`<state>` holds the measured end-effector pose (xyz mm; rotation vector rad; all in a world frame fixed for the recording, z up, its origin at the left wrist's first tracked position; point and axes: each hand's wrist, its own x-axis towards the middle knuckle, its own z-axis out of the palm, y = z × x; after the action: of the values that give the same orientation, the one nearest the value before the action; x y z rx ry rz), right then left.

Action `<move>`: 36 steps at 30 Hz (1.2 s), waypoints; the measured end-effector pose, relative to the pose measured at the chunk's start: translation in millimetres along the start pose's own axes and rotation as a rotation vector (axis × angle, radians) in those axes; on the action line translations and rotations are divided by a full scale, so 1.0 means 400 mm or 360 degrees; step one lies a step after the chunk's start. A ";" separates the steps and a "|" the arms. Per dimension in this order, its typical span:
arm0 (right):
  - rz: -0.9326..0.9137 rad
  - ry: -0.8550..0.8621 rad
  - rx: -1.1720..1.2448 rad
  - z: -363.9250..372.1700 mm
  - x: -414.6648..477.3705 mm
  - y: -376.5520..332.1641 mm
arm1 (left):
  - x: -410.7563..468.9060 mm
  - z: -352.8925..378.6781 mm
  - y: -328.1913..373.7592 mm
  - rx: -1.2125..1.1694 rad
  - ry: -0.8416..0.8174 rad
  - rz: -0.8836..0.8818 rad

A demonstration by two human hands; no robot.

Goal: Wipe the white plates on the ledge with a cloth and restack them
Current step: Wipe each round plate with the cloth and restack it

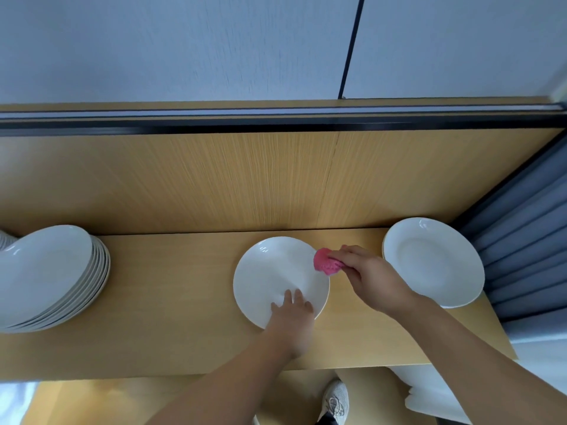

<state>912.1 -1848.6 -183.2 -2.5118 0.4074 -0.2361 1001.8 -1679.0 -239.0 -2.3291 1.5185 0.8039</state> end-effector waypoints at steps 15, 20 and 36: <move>-0.0202 0.0314 0.0153 -0.114 0.071 -0.073 | -0.132 -0.299 -0.111 -0.0660 0.0670 -0.0187; -0.0367 0.0386 0.0088 -0.138 0.102 -0.093 | -0.144 -0.302 -0.116 -0.1131 0.0904 -0.0162; -0.0403 0.0112 0.0061 -0.023 0.161 -0.127 | -0.160 -0.215 -0.229 -0.1982 0.0872 -0.0354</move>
<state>982.2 -1835.1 -141.7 -2.5195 0.1095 -0.4272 1091.3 -1632.7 -140.6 -3.7682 0.8968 1.3831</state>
